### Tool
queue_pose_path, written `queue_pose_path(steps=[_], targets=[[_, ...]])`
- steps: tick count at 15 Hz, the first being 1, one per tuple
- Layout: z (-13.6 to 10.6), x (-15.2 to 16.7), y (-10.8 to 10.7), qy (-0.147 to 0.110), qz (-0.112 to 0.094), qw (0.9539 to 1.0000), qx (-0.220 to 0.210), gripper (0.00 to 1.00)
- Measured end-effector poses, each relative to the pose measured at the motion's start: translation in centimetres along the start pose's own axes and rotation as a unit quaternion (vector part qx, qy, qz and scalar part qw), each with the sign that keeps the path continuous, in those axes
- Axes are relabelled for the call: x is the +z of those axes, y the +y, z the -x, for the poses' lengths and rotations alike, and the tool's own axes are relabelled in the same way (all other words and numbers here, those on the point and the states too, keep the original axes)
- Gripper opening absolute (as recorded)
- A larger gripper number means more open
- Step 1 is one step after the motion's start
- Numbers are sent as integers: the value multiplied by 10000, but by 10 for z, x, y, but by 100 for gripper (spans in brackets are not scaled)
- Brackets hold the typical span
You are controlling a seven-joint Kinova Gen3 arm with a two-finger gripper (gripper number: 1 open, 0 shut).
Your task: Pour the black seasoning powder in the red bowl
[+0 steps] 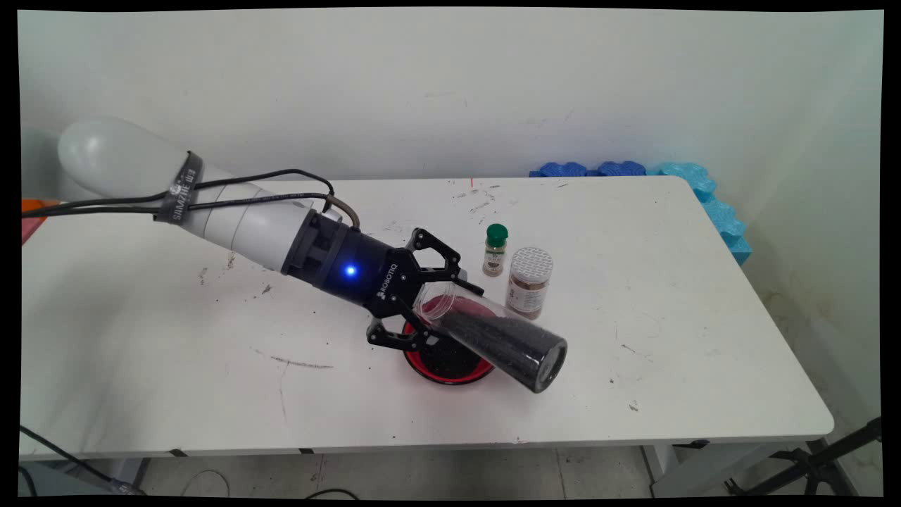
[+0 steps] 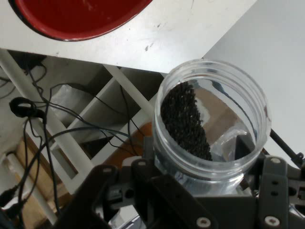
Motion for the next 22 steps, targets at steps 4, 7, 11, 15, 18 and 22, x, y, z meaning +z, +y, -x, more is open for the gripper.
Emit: queue_pose_path(steps=[4,7,11,15,18,22], targets=[[-2,4,-1,-84,97,9995,-294,0],[-3,7,-1,-144,160,9987,-471,0],[-5,11,-2,-223,258,9970,-694,0],[-6,14,-2,-288,339,9953,-862,0],[-8,16,-3,-328,404,9936,-1001,0],[-12,20,-5,-348,466,9920,-1120,0]])
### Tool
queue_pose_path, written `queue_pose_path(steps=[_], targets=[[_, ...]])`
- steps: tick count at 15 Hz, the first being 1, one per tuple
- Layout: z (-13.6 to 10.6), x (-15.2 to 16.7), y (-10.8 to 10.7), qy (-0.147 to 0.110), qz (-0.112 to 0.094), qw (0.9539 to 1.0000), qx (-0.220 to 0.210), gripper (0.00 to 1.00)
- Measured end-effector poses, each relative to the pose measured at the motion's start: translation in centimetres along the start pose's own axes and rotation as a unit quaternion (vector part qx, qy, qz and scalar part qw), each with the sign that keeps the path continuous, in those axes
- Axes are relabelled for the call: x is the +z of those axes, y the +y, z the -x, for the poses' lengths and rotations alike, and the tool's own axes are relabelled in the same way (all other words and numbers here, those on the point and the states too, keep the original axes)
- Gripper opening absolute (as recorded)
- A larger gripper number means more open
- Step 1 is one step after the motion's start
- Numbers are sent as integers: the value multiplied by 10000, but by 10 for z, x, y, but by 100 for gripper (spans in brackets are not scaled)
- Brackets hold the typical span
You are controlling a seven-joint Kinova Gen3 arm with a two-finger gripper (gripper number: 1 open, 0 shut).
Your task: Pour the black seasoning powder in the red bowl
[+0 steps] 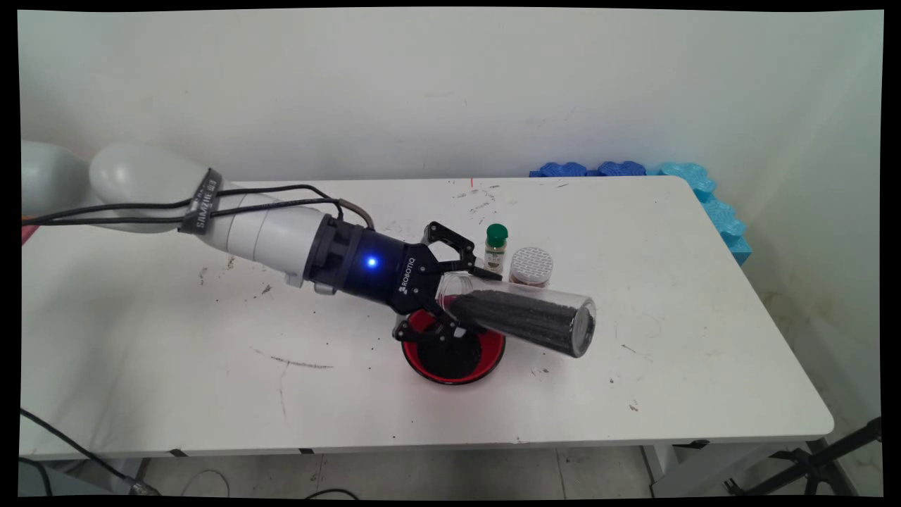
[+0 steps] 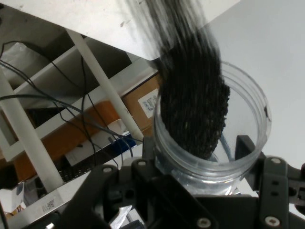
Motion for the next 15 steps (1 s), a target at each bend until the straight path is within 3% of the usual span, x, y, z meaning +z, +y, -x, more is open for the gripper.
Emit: queue_pose_path(steps=[15], targets=[[-7,15,-3,-80,77,9998,-149,0]])
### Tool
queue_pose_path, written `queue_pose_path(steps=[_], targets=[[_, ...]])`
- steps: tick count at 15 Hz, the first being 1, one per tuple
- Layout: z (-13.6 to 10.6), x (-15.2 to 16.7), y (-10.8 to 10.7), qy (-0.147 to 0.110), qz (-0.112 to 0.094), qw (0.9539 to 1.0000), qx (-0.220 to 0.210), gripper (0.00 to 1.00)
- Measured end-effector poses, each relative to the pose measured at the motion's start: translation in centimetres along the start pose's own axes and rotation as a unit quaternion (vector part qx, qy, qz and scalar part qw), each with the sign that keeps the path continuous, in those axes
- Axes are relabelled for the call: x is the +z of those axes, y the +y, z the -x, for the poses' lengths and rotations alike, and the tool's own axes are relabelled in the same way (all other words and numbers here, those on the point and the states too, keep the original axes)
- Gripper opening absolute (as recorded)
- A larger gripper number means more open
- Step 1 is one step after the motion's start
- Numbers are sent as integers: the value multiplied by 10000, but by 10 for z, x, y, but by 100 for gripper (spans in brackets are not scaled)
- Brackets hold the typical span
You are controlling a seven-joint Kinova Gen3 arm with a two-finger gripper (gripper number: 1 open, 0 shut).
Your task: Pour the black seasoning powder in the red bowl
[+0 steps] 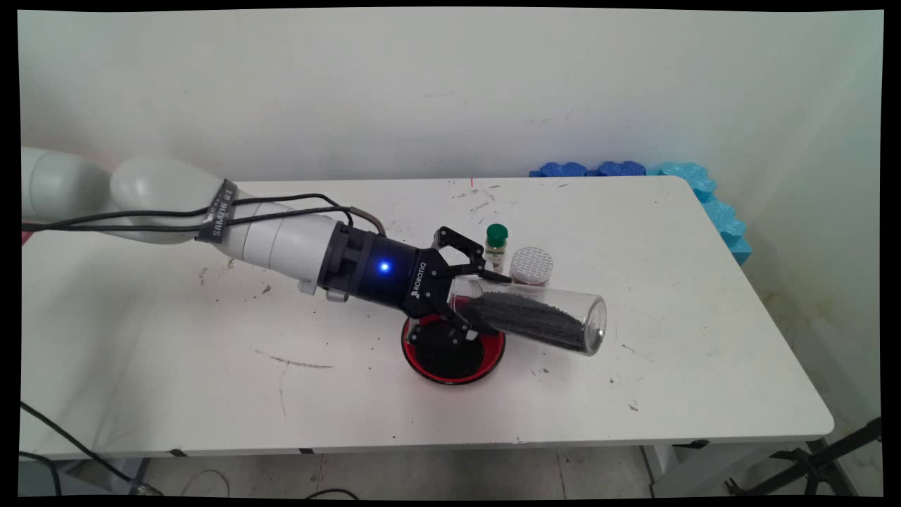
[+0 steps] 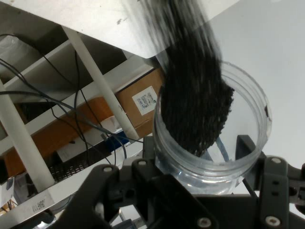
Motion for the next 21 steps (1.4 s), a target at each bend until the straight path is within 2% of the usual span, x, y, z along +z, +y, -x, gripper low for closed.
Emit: queue_pose_path(steps=[7,9,14,17,21], targets=[[-1,5,0,-28,3,10000,9,0],[-1,5,0,-20,-20,9999,116,0],[-2,4,5,74,-115,9973,720,0],[1,2,10,148,-199,9908,1327,0],[9,-1,15,190,-335,9764,2126,0]])
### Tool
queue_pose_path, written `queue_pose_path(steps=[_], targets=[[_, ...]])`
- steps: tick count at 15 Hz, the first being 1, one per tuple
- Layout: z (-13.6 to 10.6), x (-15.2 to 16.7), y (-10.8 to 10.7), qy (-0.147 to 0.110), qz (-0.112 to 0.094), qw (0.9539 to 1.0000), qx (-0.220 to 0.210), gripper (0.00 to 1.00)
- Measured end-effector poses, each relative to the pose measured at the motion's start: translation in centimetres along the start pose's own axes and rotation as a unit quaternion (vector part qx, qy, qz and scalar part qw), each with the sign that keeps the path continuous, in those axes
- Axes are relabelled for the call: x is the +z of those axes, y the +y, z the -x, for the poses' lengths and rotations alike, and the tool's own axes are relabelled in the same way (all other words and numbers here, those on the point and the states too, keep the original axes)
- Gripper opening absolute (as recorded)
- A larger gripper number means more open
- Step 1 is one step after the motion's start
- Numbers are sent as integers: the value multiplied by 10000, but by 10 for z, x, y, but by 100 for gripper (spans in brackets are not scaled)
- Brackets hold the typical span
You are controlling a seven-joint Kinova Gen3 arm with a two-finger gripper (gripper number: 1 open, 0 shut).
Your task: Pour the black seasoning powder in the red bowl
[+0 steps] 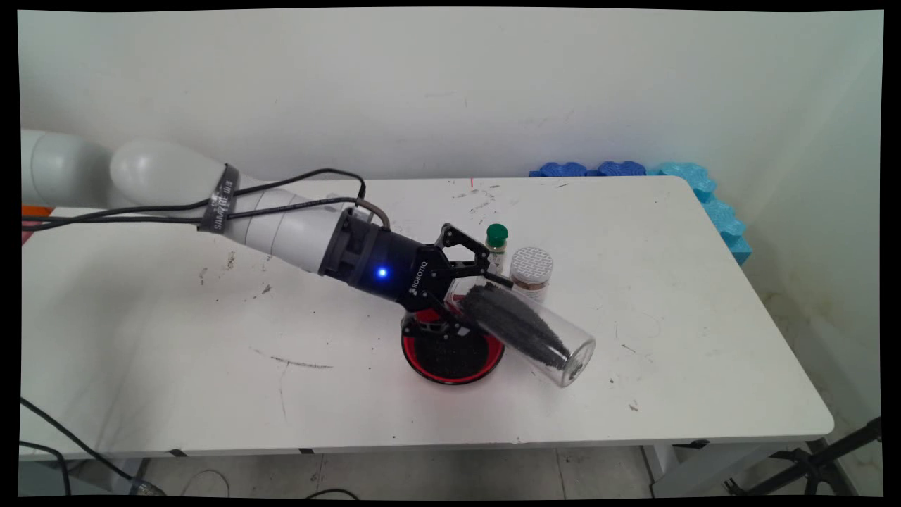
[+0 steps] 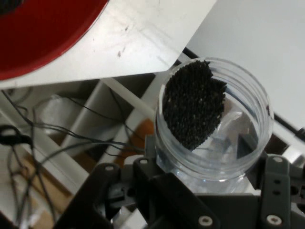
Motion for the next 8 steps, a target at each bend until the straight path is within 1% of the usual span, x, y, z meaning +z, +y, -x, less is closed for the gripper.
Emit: queue_pose_path(steps=[2,3,4,5,7,8], targets=[[3,-2,4,-1,-94,9985,537,0],[4,-3,7,-3,-139,9964,836,0],[5,-4,10,-5,-182,9934,1136,0],[7,-5,13,-8,-218,9901,1388,0],[9,-8,20,5,-290,9808,1927,0],[10,-9,24,21,-321,9748,2209,0]])
